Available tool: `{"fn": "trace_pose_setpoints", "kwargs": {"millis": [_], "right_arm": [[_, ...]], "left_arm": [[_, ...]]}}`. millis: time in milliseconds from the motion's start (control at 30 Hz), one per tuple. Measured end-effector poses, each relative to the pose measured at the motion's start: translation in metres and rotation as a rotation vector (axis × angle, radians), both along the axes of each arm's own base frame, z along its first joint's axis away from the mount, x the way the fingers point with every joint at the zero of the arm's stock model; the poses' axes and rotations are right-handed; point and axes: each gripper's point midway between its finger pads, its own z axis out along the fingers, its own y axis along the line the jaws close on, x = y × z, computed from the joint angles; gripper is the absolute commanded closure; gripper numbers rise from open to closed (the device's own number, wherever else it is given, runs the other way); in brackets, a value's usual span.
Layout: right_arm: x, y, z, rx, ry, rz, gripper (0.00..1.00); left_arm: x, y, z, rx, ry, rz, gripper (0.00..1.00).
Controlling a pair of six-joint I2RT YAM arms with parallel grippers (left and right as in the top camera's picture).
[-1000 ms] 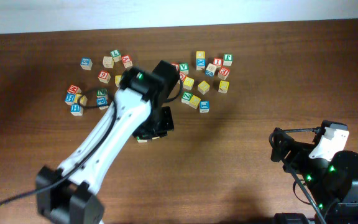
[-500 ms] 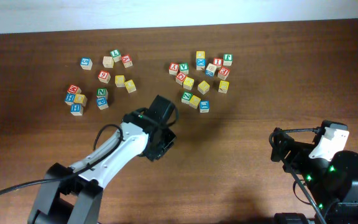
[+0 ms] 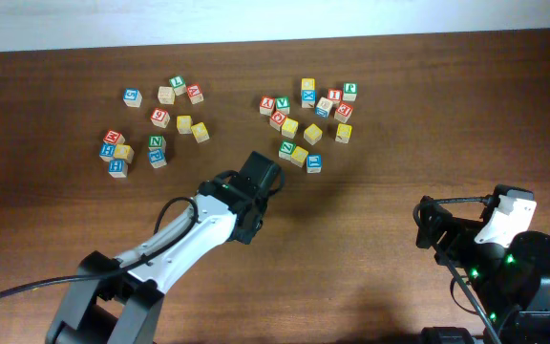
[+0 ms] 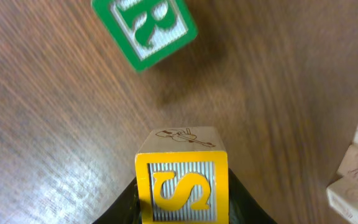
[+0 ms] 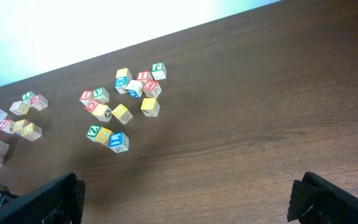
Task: Spell out RSS
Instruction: 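Carry the S block toward the R block and lower it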
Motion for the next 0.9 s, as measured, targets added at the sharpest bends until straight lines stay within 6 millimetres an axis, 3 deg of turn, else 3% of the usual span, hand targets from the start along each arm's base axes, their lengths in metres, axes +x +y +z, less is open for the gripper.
{"fn": "trace_pose_setpoints", "kwargs": {"millis": [233, 333, 433, 733, 900], "right_arm": [[0.000, 0.000, 0.000, 0.000, 0.000, 0.000, 0.02], [0.000, 0.000, 0.000, 0.000, 0.000, 0.000, 0.02], [0.000, 0.000, 0.000, 0.000, 0.000, 0.000, 0.02], [0.000, 0.000, 0.000, 0.000, 0.000, 0.000, 0.02], [0.000, 0.000, 0.000, 0.000, 0.000, 0.000, 0.02]], "left_arm": [[0.008, 0.006, -0.001, 0.022, -0.035, 0.088, 0.72], [0.010, 0.006, -0.013, 0.030, -0.025, 0.108, 0.64], [0.016, 0.002, -0.015, 0.016, -0.042, 0.115, 0.63], [0.017, 0.001, -0.014, 0.012, -0.046, 0.113, 0.62], [0.020, -0.003, -0.008, 0.028, -0.051, 0.019, 0.63]]}}
